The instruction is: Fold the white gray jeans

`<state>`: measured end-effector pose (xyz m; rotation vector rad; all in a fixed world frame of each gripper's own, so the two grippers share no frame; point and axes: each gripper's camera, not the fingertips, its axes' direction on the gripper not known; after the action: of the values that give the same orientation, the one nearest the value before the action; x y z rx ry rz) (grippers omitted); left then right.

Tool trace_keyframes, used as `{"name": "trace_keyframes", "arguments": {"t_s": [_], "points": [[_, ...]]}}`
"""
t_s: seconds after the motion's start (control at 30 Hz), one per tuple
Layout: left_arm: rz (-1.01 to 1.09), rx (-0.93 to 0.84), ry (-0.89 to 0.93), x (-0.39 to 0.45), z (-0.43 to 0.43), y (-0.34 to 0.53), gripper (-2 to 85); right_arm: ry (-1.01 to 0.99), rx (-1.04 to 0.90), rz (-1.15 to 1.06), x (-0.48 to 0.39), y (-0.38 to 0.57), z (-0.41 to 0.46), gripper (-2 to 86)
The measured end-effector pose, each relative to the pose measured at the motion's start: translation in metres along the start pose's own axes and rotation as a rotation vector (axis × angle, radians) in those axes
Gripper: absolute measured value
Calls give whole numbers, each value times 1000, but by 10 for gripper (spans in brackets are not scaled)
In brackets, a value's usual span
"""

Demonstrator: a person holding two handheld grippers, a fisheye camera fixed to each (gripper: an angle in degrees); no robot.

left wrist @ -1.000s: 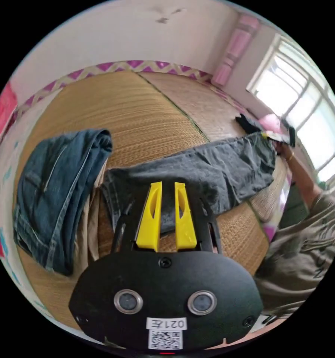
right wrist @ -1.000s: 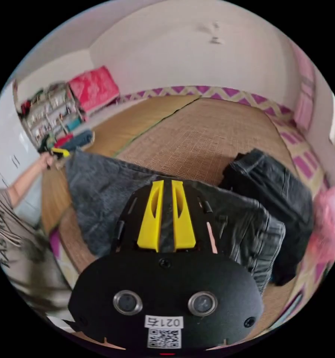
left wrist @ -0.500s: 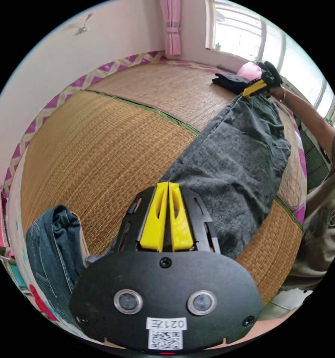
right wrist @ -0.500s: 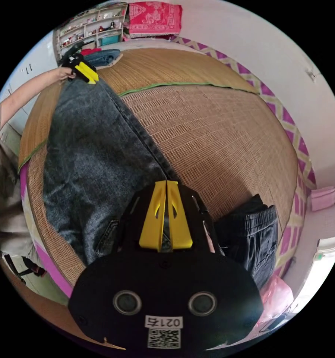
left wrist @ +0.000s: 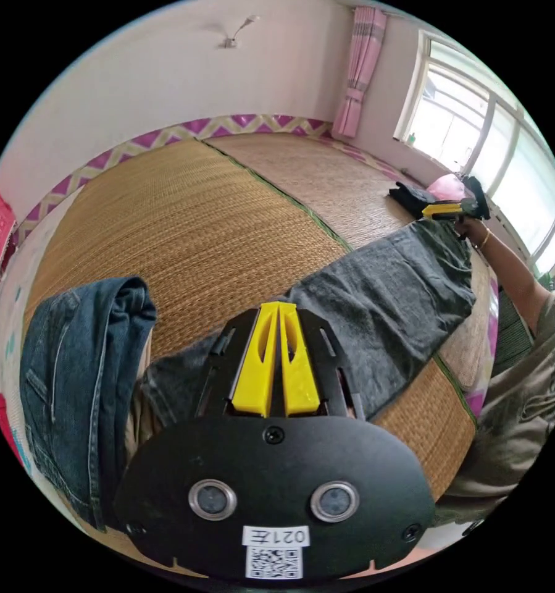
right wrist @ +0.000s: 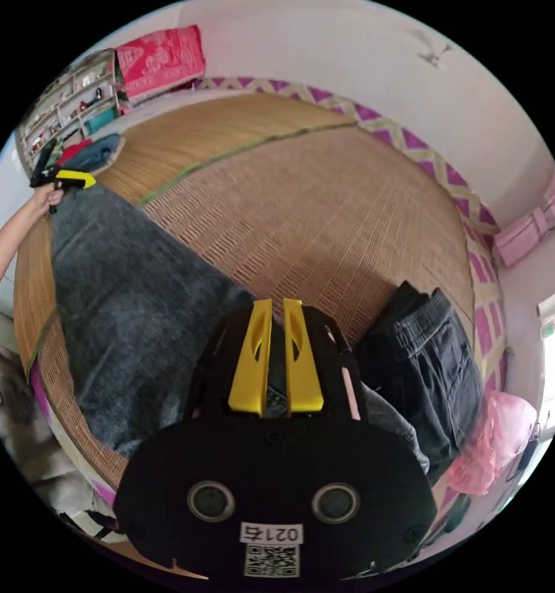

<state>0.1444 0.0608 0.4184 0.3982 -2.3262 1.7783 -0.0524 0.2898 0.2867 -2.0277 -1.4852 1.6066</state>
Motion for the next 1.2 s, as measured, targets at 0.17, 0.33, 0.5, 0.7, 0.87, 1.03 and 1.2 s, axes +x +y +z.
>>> {"name": "trace_keyframes", "arguments": {"t_s": [0.17, 0.33, 0.5, 0.7, 0.87, 1.03, 1.2], "points": [[102, -85, -23, 31, -19, 62, -10, -314, 124, -411, -121, 43, -35, 9], [-82, -167, -69, 0, -14, 115, -10, -228, 11, -520, -193, 103, 0, 39], [-384, 110, -94, -51, -94, 190, -8, -257, 51, -308, -161, 135, -31, 58], [-683, 203, 73, -86, -111, 260, 38, -377, 235, -87, -127, 204, -81, 67], [-738, 231, 79, -97, -106, 265, 57, -414, 295, -1, -117, 250, -95, 67], [-693, 137, -164, -108, -97, 231, 62, -442, 314, 64, -108, 285, -92, 59], [-628, 86, -132, -118, -102, 224, 15, -460, 312, 98, -100, 319, -90, 41]]}}
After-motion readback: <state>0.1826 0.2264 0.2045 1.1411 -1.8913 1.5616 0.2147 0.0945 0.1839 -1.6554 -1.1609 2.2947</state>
